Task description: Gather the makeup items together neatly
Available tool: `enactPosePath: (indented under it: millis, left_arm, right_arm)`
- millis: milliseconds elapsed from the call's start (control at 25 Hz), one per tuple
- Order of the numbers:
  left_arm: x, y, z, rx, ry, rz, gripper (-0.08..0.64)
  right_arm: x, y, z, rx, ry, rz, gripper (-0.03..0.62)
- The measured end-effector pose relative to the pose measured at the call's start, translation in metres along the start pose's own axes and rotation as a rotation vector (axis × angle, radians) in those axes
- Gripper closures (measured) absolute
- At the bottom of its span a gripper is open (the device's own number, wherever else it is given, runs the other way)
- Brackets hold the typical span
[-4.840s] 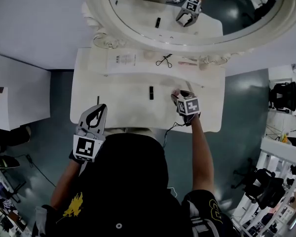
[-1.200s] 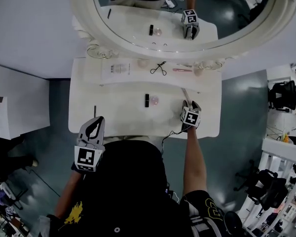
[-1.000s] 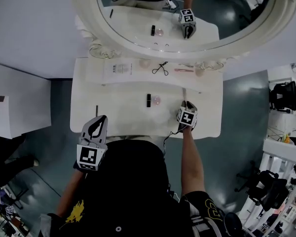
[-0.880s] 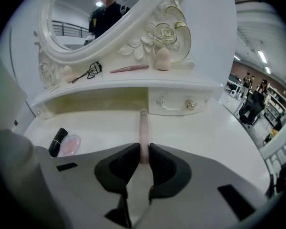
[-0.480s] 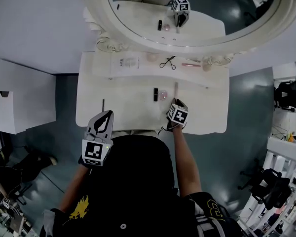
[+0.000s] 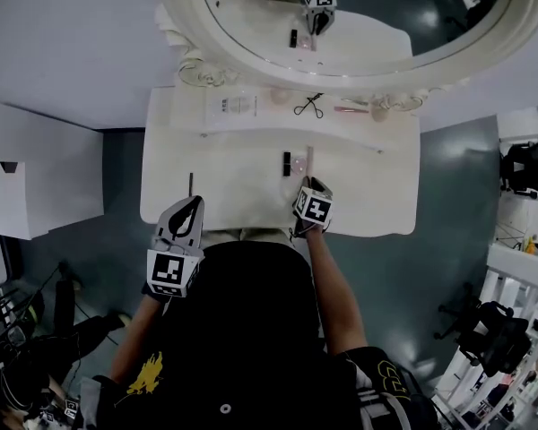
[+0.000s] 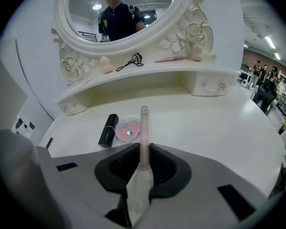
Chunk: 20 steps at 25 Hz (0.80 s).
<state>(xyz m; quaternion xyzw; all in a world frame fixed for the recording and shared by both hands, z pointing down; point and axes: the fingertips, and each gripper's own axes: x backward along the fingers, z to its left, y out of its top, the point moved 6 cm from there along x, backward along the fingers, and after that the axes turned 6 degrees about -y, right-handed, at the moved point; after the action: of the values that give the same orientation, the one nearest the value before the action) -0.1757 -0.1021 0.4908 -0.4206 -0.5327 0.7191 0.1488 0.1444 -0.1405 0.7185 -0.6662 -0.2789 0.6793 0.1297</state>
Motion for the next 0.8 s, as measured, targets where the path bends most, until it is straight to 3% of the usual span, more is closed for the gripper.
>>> enactPosePath:
  millis: [800]
  left_arm:
    - [0.013, -0.004, -0.008, -0.005, 0.007, -0.026, 0.545]
  right_arm:
    - [0.005, -0.010, 0.017, 0.087, -0.019, -0.010, 0.509]
